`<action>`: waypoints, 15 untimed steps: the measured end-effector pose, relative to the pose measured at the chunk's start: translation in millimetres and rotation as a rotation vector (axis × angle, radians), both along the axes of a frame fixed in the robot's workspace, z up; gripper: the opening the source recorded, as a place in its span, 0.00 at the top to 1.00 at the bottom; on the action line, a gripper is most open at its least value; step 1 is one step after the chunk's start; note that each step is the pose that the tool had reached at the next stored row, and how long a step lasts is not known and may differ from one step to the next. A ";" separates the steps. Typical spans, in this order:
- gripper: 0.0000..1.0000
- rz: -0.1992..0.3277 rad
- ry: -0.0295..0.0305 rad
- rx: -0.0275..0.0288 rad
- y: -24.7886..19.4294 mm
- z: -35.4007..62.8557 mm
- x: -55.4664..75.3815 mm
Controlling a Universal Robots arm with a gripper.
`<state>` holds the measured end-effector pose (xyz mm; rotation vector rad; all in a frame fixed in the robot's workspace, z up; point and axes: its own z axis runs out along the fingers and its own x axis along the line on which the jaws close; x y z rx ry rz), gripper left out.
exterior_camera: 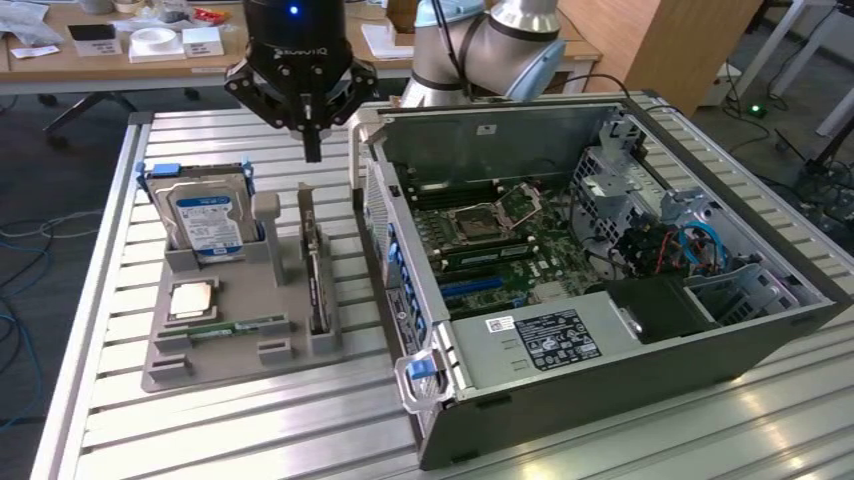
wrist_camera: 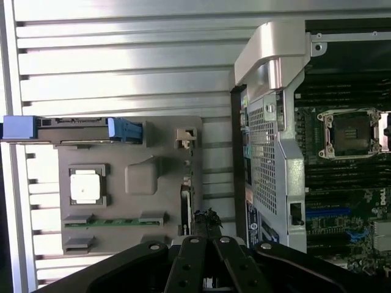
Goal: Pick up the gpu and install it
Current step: 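Reach for the gpu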
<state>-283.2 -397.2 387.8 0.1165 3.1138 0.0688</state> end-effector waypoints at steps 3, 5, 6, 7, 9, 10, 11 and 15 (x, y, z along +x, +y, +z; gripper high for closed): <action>0.89 0.000 -0.0001 0.0000 0.0 -0.3 -4.2; 0.89 0.000 -0.0001 0.0001 0.1 -0.5 -7.1; 0.89 0.000 -0.0001 0.0000 0.1 -0.6 -8.6; 0.89 0.000 -0.0001 0.0000 0.1 -0.8 -10.1; 0.89 0.000 -0.0001 0.0000 0.1 -1.0 -12.6; 0.89 0.000 -0.0001 0.0000 0.1 -1.1 -13.7; 0.89 0.000 -0.0001 0.0000 0.1 -1.1 -14.8; 0.89 0.000 -0.0001 0.0000 0.1 -1.4 -18.9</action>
